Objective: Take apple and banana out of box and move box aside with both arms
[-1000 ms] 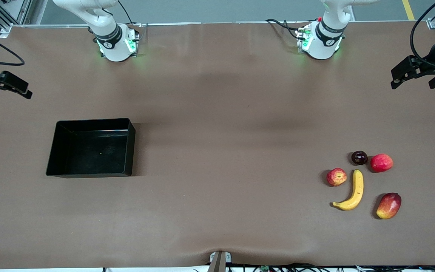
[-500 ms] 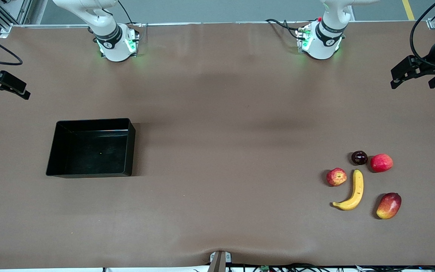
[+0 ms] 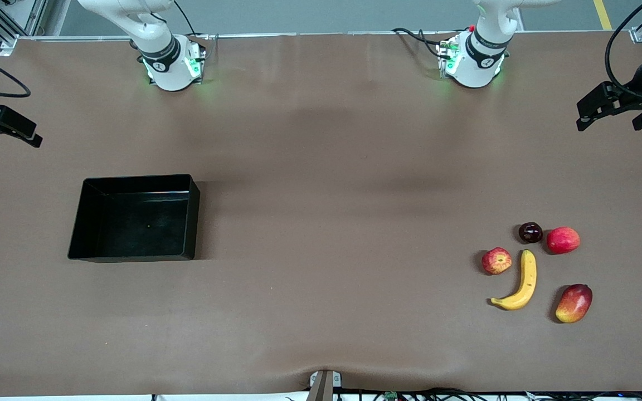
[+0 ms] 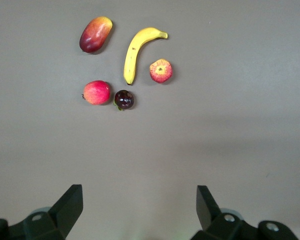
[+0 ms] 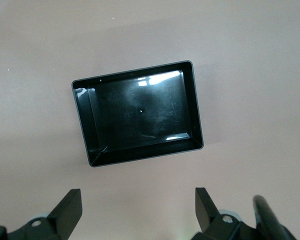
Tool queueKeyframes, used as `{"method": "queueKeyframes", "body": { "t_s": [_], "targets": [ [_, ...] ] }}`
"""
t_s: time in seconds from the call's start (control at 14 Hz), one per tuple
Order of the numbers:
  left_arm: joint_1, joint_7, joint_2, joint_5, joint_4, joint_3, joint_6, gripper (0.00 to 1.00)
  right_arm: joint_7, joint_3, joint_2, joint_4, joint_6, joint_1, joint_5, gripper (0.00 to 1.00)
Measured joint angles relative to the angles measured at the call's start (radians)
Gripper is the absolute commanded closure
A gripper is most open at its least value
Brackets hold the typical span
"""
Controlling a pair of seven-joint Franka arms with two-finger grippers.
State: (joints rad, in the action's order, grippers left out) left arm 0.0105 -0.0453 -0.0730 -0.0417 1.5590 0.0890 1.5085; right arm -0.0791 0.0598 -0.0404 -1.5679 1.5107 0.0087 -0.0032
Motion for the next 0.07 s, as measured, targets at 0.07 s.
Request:
{"method": "queueKeyframes", "body": {
  "t_s": [0.07],
  "targets": [
    [0.000,0.000,0.000,0.000,0.000,0.000,0.000,0.00,0.005,0.000,0.000,0.000,0.000,0.000,0.000,0.00]
  ]
}}
